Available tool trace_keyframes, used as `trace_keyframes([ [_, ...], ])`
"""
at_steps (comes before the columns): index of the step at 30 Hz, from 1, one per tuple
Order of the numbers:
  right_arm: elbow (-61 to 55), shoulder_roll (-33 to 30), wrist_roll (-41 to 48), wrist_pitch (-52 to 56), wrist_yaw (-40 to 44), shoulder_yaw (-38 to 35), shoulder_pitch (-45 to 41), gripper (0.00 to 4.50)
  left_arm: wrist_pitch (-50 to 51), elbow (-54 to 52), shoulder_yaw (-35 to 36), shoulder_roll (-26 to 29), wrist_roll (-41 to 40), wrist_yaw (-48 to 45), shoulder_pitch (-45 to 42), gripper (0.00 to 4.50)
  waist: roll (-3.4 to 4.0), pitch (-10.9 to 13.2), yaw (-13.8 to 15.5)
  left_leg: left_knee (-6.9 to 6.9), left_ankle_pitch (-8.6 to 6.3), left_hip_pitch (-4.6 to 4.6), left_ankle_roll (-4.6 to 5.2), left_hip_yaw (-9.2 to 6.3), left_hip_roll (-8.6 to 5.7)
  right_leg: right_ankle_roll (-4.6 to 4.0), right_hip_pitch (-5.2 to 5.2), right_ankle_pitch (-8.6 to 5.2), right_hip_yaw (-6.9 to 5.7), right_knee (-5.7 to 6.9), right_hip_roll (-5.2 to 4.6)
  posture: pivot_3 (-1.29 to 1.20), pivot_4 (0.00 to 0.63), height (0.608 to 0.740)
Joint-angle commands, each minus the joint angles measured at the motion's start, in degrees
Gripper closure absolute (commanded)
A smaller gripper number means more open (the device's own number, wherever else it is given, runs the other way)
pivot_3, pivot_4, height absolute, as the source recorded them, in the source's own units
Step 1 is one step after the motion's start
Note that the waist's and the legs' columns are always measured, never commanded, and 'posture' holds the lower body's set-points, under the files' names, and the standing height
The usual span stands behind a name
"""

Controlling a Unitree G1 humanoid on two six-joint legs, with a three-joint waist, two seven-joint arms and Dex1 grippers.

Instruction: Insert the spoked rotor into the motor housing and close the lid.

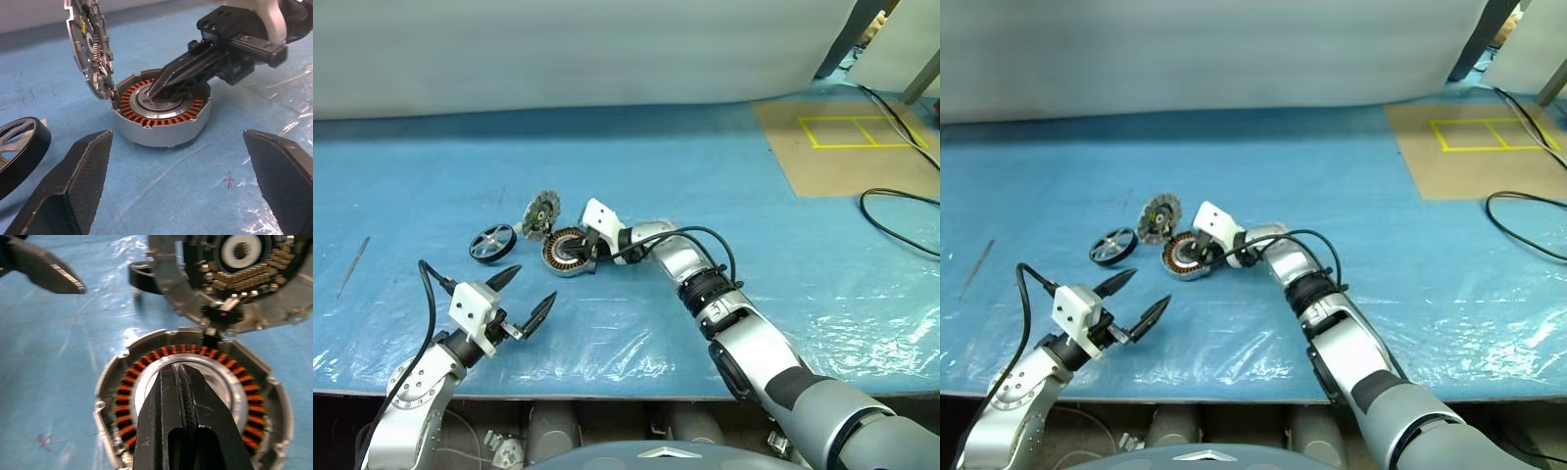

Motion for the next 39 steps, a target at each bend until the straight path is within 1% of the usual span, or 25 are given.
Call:
trace_keyframes([
  [1, -1.6, -0.8, -3.4, 0.9, 2.0, 4.4, 1.8, 4.48, -0.8, -0.6, 0.4, 0.7, 0.3, -0.3, -0.2, 0.0, 0.01, 0.0, 0.0, 0.0, 0.0, 0.01, 0.0, 0.0, 0.0, 0.0, 0.0, 0.0, 0.0, 0.0, 0.0, 0.0, 0.15, 0.74],
  [4, -2.9, -1.6, -4.3, 1.3, 2.3, 5.8, 1.9, 4.48, -0.8, -0.5, 0.3, 0.6, 0.3, -0.4, -0.4, 0.0, 0.01, 0.0, 0.1, 0.02, 0.0, 0.04, 0.01, 0.0, -0.02, 0.0, 0.05, 0.0, 0.0, 0.0, -0.03, 0.0, 0.15, 0.74],
  [6, -2.8, -1.4, -4.2, 0.6, 0.6, 5.2, 1.7, 4.48, -0.9, -0.4, 0.2, 0.6, 0.4, -0.4, -0.5, 0.0, 0.0, 0.0, 0.1, 0.03, 0.0, 0.06, 0.01, 0.0, -0.04, 0.0, 0.08, 0.0, 0.0, 0.0, -0.05, 0.0, 0.15, 0.74],
  [9, -1.7, 0.0, -2.1, -1.0, -3.1, 1.8, 0.6, 4.48, -1.0, -0.3, 0.2, 0.5, 0.4, -0.3, -0.6, 0.0, 0.01, 0.0, 0.1, 0.03, 0.0, 0.05, 0.01, 0.0, -0.02, 0.0, 0.09, 0.0, 0.0, 0.0, -0.04, 0.0, 0.15, 0.74],
  [13, 0.3, 1.4, 3.3, -0.9, -5.8, -5.4, -2.1, 4.48, -1.2, -0.1, 0.9, 0.6, 0.3, -0.1, -1.0, 0.0, 0.01, 0.0, 0.1, 0.05, 0.0, 0.06, 0.01, -0.01, -0.02, 0.0, 0.05, 0.0, 0.0, 0.03, -0.04, 0.0, 0.15, 0.74],
  [16, 1.7, 0.9, 4.1, -1.4, -5.7, -7.1, -3.3, 4.48, -1.1, 0.0, 1.2, 0.6, 0.2, -0.1, -1.3, 0.0, 0.01, 0.0, 0.1, 0.07, 0.0, -0.05, 0.0, -0.01, -0.03, 0.0, -0.05, 0.0, 0.0, 0.01, -0.04, 0.0, 0.15, 0.74],
  [19, 2.4, -0.1, 3.1, -1.9, -4.9, -6.7, -3.3, 4.48, -1.2, 0.1, 2.0, 0.8, -0.2, 0.1, -1.5, 0.0, 0.01, 0.0, 0.1, 0.03, 0.0, -0.08, 0.0, -0.01, 0.0, 0.0, -0.1, 0.0, -0.01, 0.01, -0.01, 0.0, 0.15, 0.74],
  [25, -1.0, -1.7, 3.7, 0.1, -1.7, -6.3, -1.6, 4.48, -0.4, 1.8, 4.5, 2.5, -0.8, -0.4, -2.8, 0.0, 0.01, 0.0, 0.1, 0.02, 0.0, -0.12, 0.0, 0.0, -0.01, 0.0, -0.14, 0.0, -0.02, 0.01, -0.01, 0.0, 0.15, 0.74],
  [29, -3.5, -2.5, 3.7, 1.1, -1.5, -6.3, -0.5, 4.48, 0.1, 5.7, 8.1, 6.1, -2.2, -2.2, -4.9, 0.0, 0.01, 0.0, 0.2, 0.04, 0.01, -0.1, 0.01, -0.01, 0.01, 0.0, -0.13, 0.0, -0.04, 0.04, 0.0, 0.0, 0.15, 0.74],
  [33, -6.7, -3.2, 3.9, 2.5, -1.1, -6.0, 1.3, 4.48, -0.1, 11.9, 8.6, 12.9, -1.3, -8.1, -9.0, 0.0, 0.01, 0.0, 0.3, 0.06, 0.01, -0.09, 0.0, -0.01, 0.01, 0.0, -0.14, 0.0, -0.04, 0.06, 0.0, 0.0, 0.15, 0.74],
  [39, -9.2, -4.0, 3.9, 4.2, -1.3, -5.8, 2.5, 4.48, 2.2, 22.8, 7.6, 22.3, -2.6, -18.5, -20.5, 0.0, -0.01, 0.0, 0.4, 0.06, 0.13, -0.11, -0.2, -0.02, -0.02, 0.0, -0.14, 0.01, -0.04, 0.05, -0.01, 0.0, 0.15, 0.74],
])
